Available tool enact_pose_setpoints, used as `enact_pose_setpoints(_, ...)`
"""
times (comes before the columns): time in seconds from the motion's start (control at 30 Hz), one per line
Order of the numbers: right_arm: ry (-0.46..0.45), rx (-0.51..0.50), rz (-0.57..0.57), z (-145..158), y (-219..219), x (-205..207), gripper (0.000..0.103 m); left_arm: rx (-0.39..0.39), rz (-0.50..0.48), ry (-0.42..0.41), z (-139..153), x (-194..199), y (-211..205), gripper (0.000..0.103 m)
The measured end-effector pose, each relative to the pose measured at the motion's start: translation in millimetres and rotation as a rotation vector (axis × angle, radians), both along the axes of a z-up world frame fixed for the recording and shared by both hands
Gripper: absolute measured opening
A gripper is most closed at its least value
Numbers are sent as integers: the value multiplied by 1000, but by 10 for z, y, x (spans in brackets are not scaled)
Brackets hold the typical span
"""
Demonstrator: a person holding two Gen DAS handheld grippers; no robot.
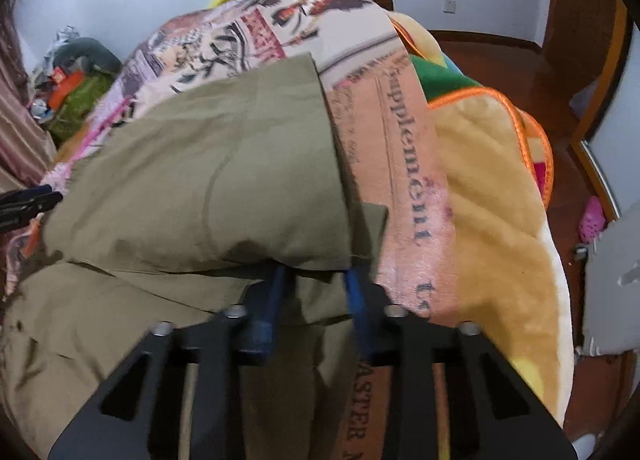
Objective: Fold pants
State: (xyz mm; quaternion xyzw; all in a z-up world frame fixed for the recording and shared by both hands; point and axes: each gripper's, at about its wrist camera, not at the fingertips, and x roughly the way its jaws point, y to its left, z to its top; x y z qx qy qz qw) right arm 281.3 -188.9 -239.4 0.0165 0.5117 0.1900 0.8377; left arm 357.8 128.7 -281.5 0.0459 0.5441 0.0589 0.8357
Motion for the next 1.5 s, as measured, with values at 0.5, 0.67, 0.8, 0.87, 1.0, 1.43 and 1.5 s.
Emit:
enact_pose_setpoints(0.5, 176, -160, 181, -28, -55, -177, 7, 12, 59, 20, -222, 51, 115, 85)
enact_pose_setpoints(0.67, 181, -111, 186, 49, -211, -358, 5, 22, 62, 17, -205, 51, 119, 87)
enact_pose_setpoints(0.8, 63, -74, 115, 326, -344, -437, 16, 75, 39, -19, -31, -41, 10, 82)
enact_pose_setpoints(0.87, 14, -43, 74, 411, -392, -385, 51, 52, 14, -49, 102, -115, -57, 82)
enact_pose_setpoints(1.0, 4, -41, 31, 324, -316, -131, 56, -1, -50, -93, 334, -269, -230, 82)
enact_pose_setpoints(1.43, 65, 58, 40, 184, -54, -3, 14, 58, -133, -27, 76, -129, -604, 82)
enact_pose_setpoints(1.5, 36, 75, 58, 367, -97, -47, 13, 83, -120, -12, 5, -97, -598, 82)
